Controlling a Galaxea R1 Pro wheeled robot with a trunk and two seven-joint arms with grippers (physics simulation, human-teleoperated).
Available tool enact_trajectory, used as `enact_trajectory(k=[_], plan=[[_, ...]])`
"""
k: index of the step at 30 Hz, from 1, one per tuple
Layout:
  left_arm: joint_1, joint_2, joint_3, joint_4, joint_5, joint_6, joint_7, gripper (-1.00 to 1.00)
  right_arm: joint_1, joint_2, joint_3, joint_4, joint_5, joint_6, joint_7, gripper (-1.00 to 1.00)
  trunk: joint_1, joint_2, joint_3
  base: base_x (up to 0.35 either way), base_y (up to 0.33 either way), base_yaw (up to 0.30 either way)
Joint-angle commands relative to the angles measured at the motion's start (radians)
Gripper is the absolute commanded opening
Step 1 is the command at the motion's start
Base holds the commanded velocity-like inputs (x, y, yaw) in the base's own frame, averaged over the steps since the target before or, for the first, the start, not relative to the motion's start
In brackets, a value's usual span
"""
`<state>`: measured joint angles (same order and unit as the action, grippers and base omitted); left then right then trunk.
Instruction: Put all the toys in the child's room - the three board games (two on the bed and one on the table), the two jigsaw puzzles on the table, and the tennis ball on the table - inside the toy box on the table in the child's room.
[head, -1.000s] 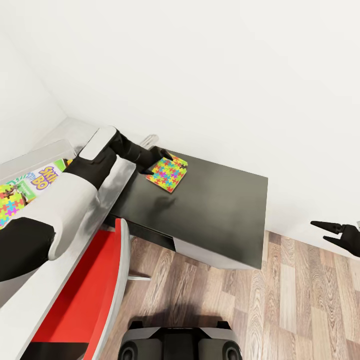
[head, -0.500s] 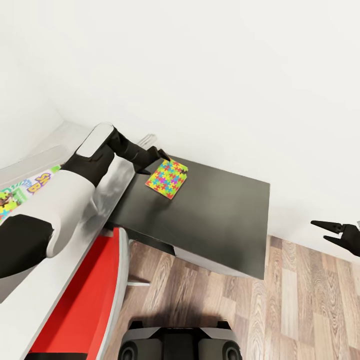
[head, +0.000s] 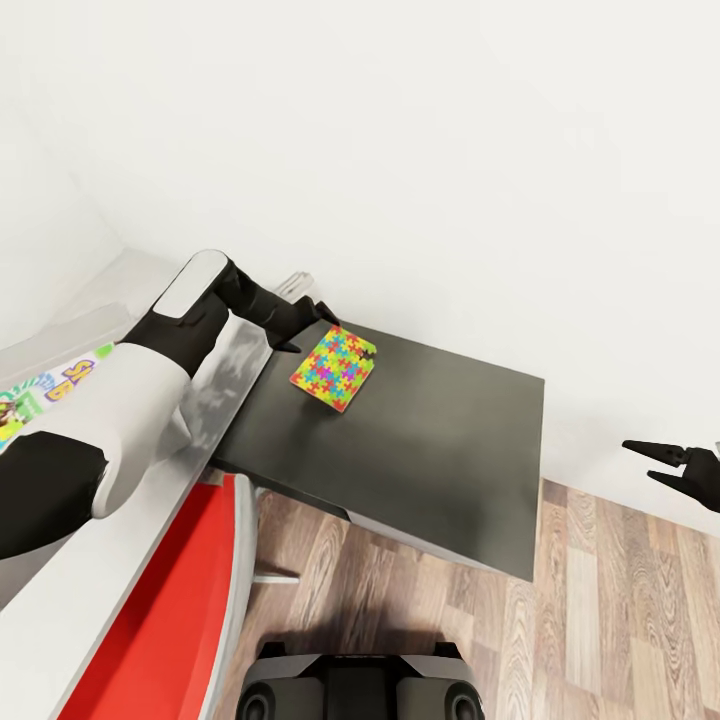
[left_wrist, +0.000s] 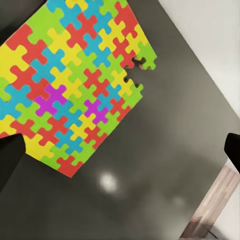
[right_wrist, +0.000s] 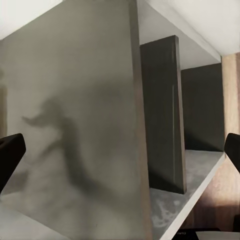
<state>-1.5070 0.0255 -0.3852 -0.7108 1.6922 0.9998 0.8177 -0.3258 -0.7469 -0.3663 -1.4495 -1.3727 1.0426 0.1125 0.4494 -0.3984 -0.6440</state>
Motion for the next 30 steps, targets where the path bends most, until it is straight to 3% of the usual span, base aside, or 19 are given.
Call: enact_trajectory(k=[1,30], plan=[[-0.001,0.001,-0.004,-0.001,0.011,-0.001,0.009,1.0,-0.001,0.0,-0.001,0.0,0.01,0.005,0.01,1.0,0.001,-0.002,-0.001,0.026,0.0,0.0],[0.012,0.003,-0.004,-0.001,0.009,-0.001,0.009,1.0,-0.001,0.0,-0.003,0.0,0.011,0.005,0.01,1.0,0.001,-0.002,-0.001,0.019,0.0,0.0]])
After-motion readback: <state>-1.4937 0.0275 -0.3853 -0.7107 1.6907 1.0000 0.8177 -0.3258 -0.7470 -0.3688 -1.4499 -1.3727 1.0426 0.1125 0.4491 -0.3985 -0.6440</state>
